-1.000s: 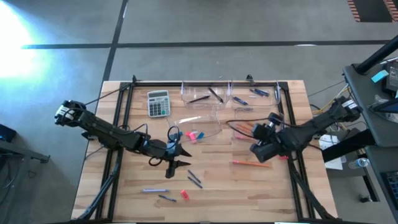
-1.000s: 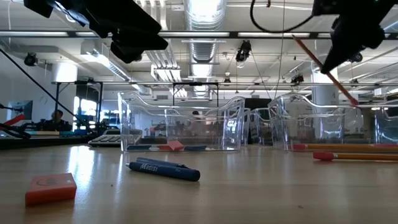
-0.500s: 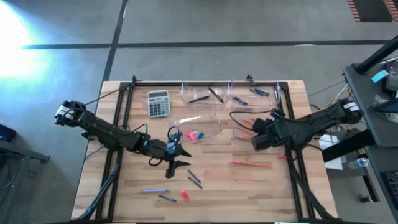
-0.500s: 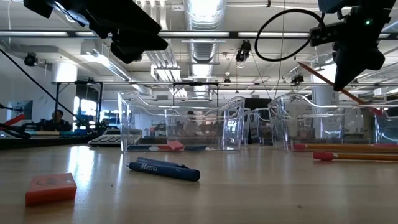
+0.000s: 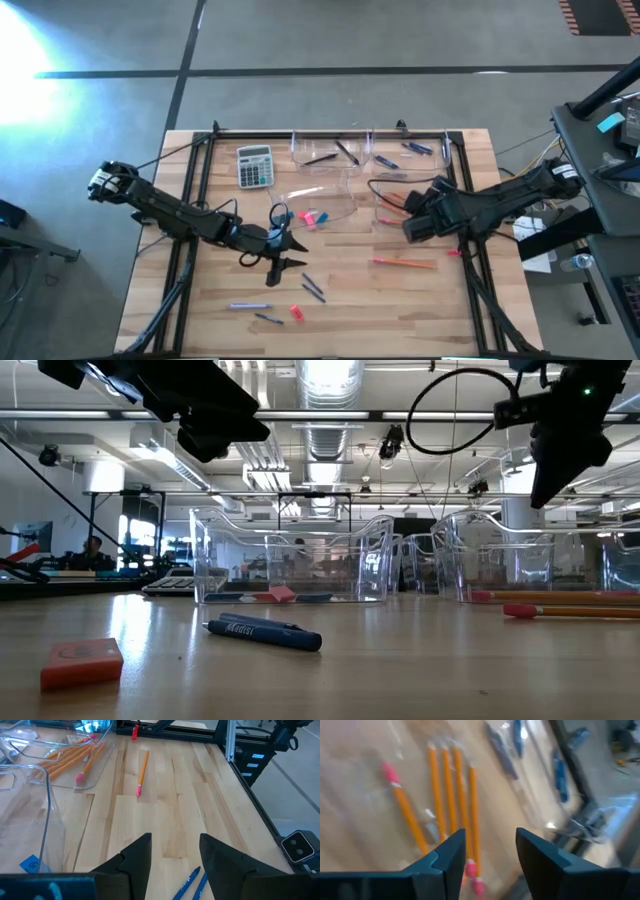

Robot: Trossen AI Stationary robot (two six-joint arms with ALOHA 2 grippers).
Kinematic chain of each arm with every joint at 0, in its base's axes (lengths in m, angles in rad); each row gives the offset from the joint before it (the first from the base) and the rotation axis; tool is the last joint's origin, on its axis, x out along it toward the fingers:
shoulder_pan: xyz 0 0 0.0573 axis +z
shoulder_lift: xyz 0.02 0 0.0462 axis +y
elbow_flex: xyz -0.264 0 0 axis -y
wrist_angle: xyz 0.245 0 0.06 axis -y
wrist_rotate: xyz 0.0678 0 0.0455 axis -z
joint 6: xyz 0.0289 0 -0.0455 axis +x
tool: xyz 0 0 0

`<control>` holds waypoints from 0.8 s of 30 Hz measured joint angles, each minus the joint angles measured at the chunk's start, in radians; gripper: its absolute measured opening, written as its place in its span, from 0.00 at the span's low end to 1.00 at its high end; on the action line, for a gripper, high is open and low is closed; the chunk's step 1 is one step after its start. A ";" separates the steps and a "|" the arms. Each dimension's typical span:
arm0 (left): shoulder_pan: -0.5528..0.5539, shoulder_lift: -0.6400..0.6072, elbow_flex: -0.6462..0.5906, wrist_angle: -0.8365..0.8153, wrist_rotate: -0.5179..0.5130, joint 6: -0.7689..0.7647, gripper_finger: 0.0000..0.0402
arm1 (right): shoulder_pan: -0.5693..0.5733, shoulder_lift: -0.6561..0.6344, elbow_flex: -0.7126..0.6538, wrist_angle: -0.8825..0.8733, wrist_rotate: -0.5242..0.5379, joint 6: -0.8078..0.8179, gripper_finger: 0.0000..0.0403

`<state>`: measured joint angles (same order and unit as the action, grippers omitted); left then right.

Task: Sort crayons/erasers/pens/pencils in bins
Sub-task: Put the orange pencil into the bottom right transparent bin

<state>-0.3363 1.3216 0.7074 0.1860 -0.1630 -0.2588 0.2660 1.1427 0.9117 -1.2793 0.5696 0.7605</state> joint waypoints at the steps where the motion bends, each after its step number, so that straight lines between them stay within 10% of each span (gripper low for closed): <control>1: 0.000 0.000 0.000 0.000 0.000 0.000 0.38 | 0.005 0.000 0.011 0.015 -0.012 0.000 0.41; 24: 0.000 0.000 -0.001 0.017 -0.002 0.000 0.38 | 0.322 0.093 0.098 0.542 -0.026 -0.147 0.38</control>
<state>-0.3363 1.3216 0.7063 0.2032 -0.1655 -0.2586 0.5875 1.2358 1.0096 -0.7369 0.5435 0.6132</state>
